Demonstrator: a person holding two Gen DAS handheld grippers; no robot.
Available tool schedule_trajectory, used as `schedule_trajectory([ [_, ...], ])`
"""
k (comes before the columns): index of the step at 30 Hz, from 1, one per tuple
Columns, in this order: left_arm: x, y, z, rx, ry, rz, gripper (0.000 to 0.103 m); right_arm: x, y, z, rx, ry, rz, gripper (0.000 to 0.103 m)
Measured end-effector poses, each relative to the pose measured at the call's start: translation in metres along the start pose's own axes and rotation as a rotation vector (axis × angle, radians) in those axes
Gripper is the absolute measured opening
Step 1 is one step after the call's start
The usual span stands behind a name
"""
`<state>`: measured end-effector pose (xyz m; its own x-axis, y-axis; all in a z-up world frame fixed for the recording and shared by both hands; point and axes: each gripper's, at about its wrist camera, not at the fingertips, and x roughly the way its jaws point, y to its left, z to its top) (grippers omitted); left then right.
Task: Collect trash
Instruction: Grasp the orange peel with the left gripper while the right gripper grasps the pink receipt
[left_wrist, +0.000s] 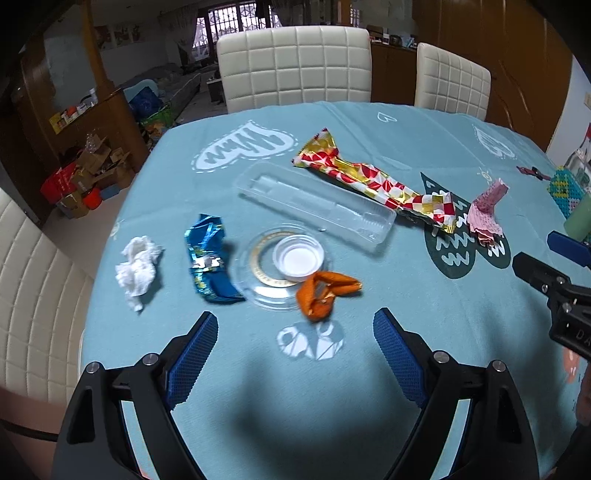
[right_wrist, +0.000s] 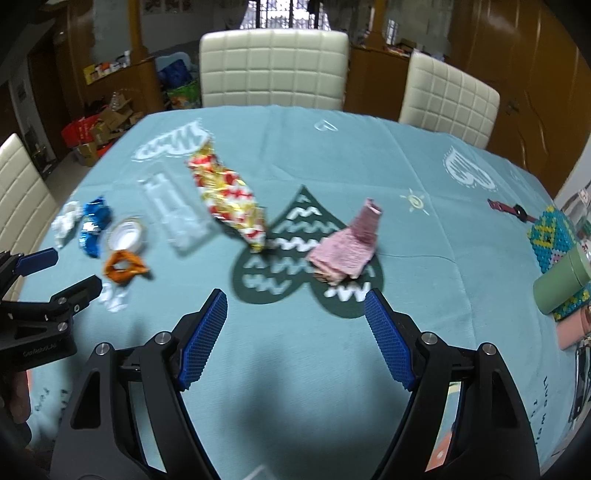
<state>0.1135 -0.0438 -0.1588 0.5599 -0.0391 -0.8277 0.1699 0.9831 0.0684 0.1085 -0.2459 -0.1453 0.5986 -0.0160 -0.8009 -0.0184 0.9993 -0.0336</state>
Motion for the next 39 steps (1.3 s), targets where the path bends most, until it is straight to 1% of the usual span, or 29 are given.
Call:
schedule_trajectory([
  [4,0.018,-0.01,0.005,0.01,0.027,0.015,0.084,0.025,-0.016,0.008,0.022,0.032,0.015,0.079],
  [6,0.024,-0.011,0.007,0.009,0.036,0.025,0.084,0.036,-0.022,0.012,0.04,0.041,0.018,0.088],
  [8,0.032,-0.011,0.009,0.004,0.042,0.044,0.084,0.046,-0.026,0.016,0.071,0.041,0.02,0.091],
  [9,0.035,-0.011,0.01,0.001,0.042,0.056,0.084,0.053,-0.029,0.019,0.085,0.043,0.024,0.092],
  [14,0.048,-0.01,0.013,-0.013,0.054,0.054,0.084,0.08,-0.03,0.025,0.081,0.072,0.008,0.091],
  [16,0.049,-0.012,0.013,-0.001,0.047,0.053,0.081,0.088,-0.029,0.025,0.076,0.085,0.011,0.091],
  [18,0.05,-0.015,0.013,0.014,0.047,0.047,0.071,0.093,-0.029,0.024,0.081,0.102,0.022,0.09],
  [19,0.051,-0.017,0.013,0.019,0.05,0.042,0.067,0.096,-0.03,0.023,0.082,0.108,0.022,0.088],
  [20,0.052,-0.019,0.012,0.029,0.046,0.051,0.062,0.098,-0.03,0.022,0.08,0.117,0.016,0.081],
  [21,0.052,-0.021,0.012,0.041,0.04,0.06,0.056,0.1,-0.03,0.022,0.078,0.12,0.013,0.078],
  [22,0.051,-0.023,0.011,0.056,0.033,0.069,0.054,0.098,-0.03,0.022,0.08,0.107,0.011,0.073],
  [23,0.05,-0.024,0.011,0.061,0.028,0.071,0.045,0.097,-0.03,0.021,0.078,0.097,0.012,0.063],
  [24,0.049,-0.024,0.011,0.063,0.023,0.072,0.035,0.095,-0.029,0.021,0.075,0.091,0.013,0.05],
  [26,0.047,-0.022,0.011,0.057,0.022,0.065,0.028,0.093,-0.028,0.02,0.073,0.088,0.017,0.035],
  [27,0.045,-0.021,0.01,0.055,0.021,0.059,0.022,0.092,-0.027,0.019,0.072,0.091,0.021,0.028],
  [28,0.043,-0.02,0.009,0.055,0.02,0.052,0.016,0.09,-0.025,0.017,0.067,0.09,0.029,0.023],
  [29,0.041,-0.02,0.007,0.052,0.022,0.044,0.013,0.088,-0.024,0.015,0.059,0.089,0.031,0.022],
  [30,0.039,-0.019,0.005,0.05,0.019,0.041,0.013,0.086,-0.022,0.013,0.054,0.086,0.032,0.021],
  [36,0.024,-0.014,-0.002,0.042,-0.001,0.035,0.012,0.063,-0.006,-0.001,0.016,0.065,0.066,0.018],
  [39,0.017,-0.013,-0.003,0.036,-0.016,0.032,0.012,0.048,0.007,-0.006,-0.024,0.041,0.083,0.016],
])
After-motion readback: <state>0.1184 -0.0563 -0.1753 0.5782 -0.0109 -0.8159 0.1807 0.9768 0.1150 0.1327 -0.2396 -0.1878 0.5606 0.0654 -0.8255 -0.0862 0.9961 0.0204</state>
